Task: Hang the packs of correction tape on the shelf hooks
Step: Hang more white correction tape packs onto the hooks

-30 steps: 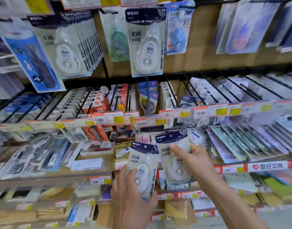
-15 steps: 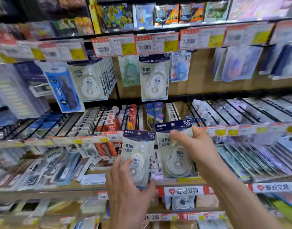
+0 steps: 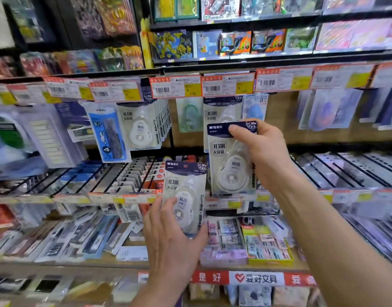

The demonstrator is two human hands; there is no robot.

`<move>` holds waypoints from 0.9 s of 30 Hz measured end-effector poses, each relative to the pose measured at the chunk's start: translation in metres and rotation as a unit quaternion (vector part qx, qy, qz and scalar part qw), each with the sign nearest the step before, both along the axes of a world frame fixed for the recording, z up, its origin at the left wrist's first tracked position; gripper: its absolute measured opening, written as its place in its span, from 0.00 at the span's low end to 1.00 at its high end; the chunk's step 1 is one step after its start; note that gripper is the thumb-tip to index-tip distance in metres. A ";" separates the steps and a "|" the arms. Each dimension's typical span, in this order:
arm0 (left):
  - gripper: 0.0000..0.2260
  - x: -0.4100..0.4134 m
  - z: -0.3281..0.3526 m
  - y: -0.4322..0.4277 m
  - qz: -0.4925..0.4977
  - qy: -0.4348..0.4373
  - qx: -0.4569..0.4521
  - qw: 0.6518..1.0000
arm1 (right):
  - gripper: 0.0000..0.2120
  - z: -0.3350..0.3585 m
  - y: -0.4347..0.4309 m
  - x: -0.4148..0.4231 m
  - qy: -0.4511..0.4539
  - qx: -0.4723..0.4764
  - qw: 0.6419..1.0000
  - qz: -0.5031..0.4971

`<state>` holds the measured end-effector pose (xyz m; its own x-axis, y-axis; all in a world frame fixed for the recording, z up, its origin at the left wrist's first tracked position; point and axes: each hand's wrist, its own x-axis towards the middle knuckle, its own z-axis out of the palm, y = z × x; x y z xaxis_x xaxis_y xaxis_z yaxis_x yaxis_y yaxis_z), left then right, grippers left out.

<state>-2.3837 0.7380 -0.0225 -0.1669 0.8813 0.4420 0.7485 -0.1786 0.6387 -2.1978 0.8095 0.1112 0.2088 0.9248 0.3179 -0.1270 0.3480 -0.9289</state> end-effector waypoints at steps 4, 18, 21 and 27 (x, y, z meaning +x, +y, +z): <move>0.35 -0.003 0.007 0.006 0.007 0.013 0.012 1.000 | 0.04 0.022 0.021 0.000 -0.007 0.039 0.999 -0.002; 0.35 -0.008 0.005 0.019 0.021 0.025 0.034 0.999 | 0.06 0.039 0.064 -0.002 0.018 0.052 0.998 -0.040; 0.35 -0.008 0.005 0.020 0.021 0.028 0.036 0.999 | 0.04 0.042 0.066 -0.003 0.008 0.057 0.997 -0.049; 0.35 -0.009 0.003 0.024 0.030 0.037 0.034 0.998 | 0.04 0.046 0.064 -0.009 -0.038 0.058 0.994 -0.083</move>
